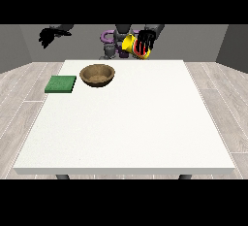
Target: Pick the cup and pour the ball into the bowl, then pick the bowl and place it on the pad
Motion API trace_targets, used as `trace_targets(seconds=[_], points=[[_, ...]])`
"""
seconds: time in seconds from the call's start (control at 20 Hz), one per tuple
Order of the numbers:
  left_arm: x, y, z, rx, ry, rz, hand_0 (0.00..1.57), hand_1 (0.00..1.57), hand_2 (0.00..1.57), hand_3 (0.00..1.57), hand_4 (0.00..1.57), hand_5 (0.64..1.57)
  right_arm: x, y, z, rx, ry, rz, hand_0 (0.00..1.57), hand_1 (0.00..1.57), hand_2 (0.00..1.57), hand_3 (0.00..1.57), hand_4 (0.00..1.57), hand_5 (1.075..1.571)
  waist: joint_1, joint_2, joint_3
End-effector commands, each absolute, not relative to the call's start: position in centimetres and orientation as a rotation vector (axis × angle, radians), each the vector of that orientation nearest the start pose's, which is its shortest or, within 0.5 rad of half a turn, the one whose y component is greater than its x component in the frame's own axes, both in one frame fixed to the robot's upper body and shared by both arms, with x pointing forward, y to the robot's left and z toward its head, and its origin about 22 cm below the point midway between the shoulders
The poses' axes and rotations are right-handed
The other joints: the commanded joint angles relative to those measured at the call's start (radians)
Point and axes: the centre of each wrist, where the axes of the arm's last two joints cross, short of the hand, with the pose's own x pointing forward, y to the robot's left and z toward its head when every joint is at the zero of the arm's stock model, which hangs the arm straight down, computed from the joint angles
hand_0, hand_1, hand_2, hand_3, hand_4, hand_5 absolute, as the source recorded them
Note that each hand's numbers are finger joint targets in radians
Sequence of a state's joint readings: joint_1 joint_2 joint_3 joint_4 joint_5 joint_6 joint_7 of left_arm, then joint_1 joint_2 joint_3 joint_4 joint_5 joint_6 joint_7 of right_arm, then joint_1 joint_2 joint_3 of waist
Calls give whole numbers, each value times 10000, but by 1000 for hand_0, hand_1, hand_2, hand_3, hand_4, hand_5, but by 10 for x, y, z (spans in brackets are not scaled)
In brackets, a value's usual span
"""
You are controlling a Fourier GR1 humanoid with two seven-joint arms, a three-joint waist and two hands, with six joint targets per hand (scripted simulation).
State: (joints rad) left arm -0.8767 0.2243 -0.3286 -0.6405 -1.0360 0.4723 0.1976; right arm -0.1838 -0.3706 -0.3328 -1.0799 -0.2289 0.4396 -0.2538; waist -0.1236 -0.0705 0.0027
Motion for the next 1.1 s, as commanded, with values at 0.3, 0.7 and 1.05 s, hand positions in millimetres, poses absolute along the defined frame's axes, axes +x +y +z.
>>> trace_targets(seconds=[0.3, 0.7, 1.05], points=[[395, 56, 42, 15462, -14317, -16850, 1494, 1494, 1571, 1571, 1571, 1019, 259, -413, -24, 736, -16361, 228, 0, 0, 0, 0, 0, 1571, -246, 227, -1], [398, 62, 39, 18489, -11998, -21310, 1465, 1465, 1571, 1571, 1481, 1216, 264, -418, -19, 486, -16321, -66, 0, 0, 0, 0, 0, 1571, 137, 42, -17], [384, 39, 35, 17970, -11619, -22296, 1446, 1446, 1571, 1571, 1529, 1134, 279, -389, -20, 958, -15533, -106, 0, 0, 0, 0, 0, 1569, 171, -313, -29]])
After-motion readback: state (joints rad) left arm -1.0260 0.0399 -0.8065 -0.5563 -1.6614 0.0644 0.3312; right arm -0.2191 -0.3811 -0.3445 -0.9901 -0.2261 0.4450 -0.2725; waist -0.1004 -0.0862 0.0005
